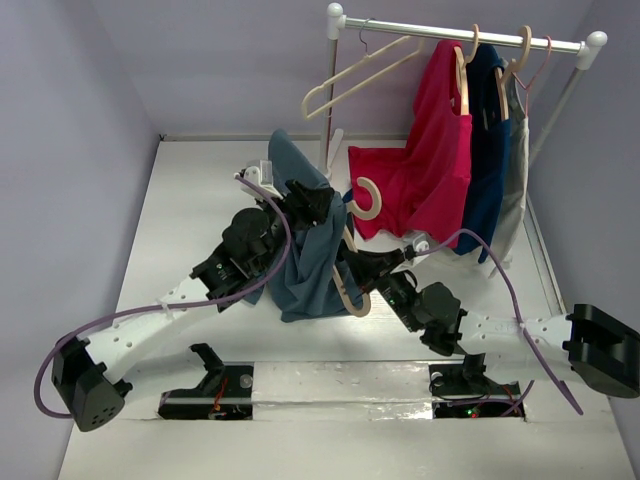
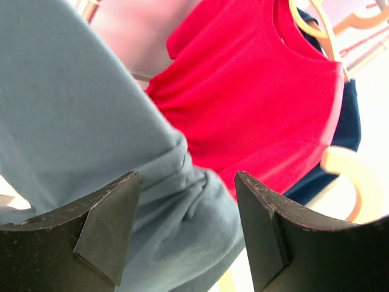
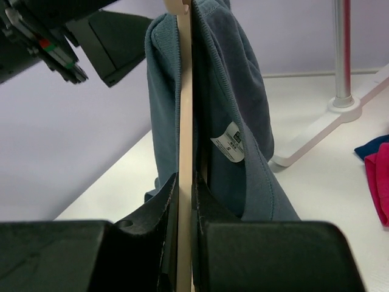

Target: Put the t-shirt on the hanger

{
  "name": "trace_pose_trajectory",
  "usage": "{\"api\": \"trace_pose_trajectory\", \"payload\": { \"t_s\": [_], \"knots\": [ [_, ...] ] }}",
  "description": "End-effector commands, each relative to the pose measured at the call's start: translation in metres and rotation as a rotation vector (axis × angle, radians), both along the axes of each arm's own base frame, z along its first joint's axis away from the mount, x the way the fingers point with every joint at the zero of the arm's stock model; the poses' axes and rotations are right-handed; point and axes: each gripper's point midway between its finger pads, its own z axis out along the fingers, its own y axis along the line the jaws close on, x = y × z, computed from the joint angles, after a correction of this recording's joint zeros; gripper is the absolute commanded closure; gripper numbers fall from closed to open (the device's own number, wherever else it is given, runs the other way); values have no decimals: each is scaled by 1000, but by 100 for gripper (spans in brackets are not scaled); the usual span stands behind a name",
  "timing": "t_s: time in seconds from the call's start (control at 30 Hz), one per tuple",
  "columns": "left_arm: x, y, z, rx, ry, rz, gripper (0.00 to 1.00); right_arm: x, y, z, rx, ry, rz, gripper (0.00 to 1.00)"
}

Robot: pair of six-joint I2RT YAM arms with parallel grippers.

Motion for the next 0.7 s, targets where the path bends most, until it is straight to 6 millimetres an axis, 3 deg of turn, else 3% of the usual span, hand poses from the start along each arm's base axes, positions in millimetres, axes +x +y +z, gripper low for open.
{"api": "trace_pose_trajectory", "payload": {
  "t_s": [0.0,0.27,0.57,0.67],
  "knots": [
    [-10,-2,22,-106,-81,-49,40,-7,0,24,91,-38,27,100],
    [11,-13,0,-74,-2,4,38,-7,10,31,80,-67,52,100],
    [17,-19,-14,-154,14,14,34,-8,33,19,-19,-86,70,100],
    [16,-12,-16,-176,2,35,49,-8,37,21,-43,-103,63,100]
  ]
}}
